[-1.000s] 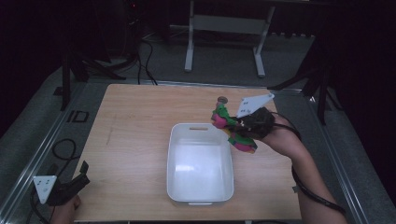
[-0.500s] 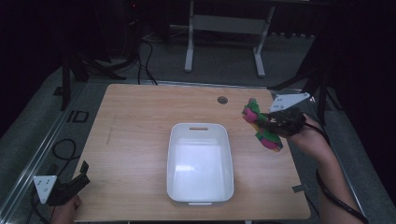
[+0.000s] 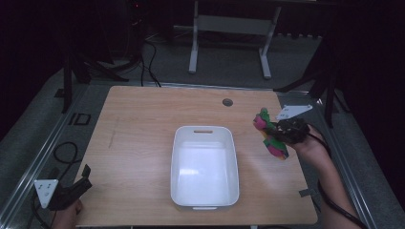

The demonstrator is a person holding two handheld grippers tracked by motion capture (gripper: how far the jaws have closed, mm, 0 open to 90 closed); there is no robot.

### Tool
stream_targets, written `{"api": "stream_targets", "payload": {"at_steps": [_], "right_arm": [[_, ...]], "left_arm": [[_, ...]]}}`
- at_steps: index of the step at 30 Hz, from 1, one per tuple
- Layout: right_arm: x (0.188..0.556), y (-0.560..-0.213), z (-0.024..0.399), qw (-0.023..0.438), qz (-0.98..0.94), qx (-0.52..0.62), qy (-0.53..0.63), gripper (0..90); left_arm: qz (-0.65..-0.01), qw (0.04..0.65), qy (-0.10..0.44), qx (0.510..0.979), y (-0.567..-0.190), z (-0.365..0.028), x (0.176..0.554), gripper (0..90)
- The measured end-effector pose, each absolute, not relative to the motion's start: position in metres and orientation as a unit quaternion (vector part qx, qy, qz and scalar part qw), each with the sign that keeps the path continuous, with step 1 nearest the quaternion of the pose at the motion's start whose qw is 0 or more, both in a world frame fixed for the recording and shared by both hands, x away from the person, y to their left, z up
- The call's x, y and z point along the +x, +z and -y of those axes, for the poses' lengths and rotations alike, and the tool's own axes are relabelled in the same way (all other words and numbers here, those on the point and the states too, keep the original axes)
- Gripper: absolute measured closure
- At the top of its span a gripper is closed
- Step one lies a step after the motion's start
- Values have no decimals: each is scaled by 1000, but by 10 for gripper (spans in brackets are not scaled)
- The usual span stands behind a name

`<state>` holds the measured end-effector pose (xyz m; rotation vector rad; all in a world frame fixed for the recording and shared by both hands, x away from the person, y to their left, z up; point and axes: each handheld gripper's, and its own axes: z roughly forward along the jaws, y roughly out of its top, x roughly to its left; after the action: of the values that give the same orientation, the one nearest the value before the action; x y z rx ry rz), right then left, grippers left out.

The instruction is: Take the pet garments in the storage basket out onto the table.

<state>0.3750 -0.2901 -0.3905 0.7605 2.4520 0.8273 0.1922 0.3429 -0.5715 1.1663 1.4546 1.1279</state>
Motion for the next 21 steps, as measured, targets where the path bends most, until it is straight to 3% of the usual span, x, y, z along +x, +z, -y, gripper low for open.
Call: {"api": "stream_targets", "payload": {"at_steps": [9,21], "right_arm": [[398,-460,285,201,-894,308,256,730],[414,-513,277,176,-890,345,242,723]], "left_arm": [[-589,463,461,476,-572,-342,192,12],[-590,463,459,477,-571,-343,192,12]]}}
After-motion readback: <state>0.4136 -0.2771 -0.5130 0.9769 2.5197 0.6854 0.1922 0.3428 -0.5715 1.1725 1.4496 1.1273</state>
